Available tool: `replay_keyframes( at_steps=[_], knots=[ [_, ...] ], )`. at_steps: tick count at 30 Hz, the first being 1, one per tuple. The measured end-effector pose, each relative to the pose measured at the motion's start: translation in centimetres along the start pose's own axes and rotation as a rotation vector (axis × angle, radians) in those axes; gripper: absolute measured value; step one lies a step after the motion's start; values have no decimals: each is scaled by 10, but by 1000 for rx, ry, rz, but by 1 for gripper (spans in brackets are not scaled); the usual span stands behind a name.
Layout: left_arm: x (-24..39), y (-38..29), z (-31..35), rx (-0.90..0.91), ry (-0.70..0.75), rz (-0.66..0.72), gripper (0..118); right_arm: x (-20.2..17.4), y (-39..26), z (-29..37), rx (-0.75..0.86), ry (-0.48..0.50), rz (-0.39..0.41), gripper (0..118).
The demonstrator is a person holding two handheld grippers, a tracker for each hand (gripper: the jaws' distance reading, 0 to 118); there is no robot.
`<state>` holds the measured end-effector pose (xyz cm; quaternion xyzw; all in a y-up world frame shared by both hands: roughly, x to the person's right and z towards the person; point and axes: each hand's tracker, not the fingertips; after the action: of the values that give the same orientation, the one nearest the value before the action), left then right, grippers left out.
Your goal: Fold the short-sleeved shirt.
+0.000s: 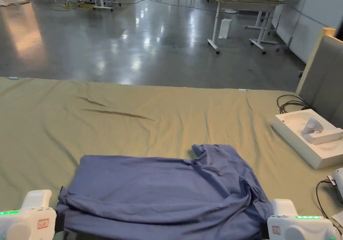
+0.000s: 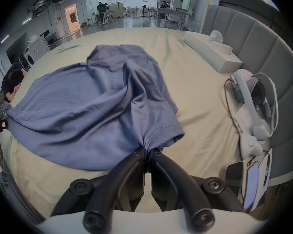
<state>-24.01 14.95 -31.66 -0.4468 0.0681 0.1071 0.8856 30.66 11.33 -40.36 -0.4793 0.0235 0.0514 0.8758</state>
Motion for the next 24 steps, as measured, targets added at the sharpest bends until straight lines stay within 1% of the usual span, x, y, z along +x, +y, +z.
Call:
replay_keyframes(
  at_steps=[4, 8, 9, 12, 15, 17, 18, 21, 22, 24],
  knots=[
    [1, 15, 17, 30, -16, -10, 5, 8, 16, 32, 34, 19, 5, 4],
    [-6, 28, 36, 72, -29, 14, 5, 10, 30, 67, 95, -4, 25, 4],
    [-9, 30, 42, 81, -24, 19, 5, 10, 33, 74, 88, -8, 40, 4],
    [-20, 29, 57, 91, -31, 44, 5, 10, 33, 94, 92, -9, 43, 4],
    [-31, 12, 69, 80, -58, 82, 5, 10, 20, 105, 85, 2, 58, 4],
    [-36, -3, 74, 64, -55, 84, 5, 8, 4, 110, 74, 4, 86, 4],
    [-30, 11, 67, 45, -44, 75, 5, 7, -5, 111, 59, 3, 103, 4],
    [-30, 8, 66, -22, -31, 75, 5, 4, -34, 111, 19, -2, 122, 4],
    [-52, -32, 57, -52, -28, 79, 5, 3, -45, 109, 3, -3, 124, 4],
    [-52, -38, 49, -117, -15, 66, 5, 3, -67, 101, -36, -19, 135, 4]
  ],
)
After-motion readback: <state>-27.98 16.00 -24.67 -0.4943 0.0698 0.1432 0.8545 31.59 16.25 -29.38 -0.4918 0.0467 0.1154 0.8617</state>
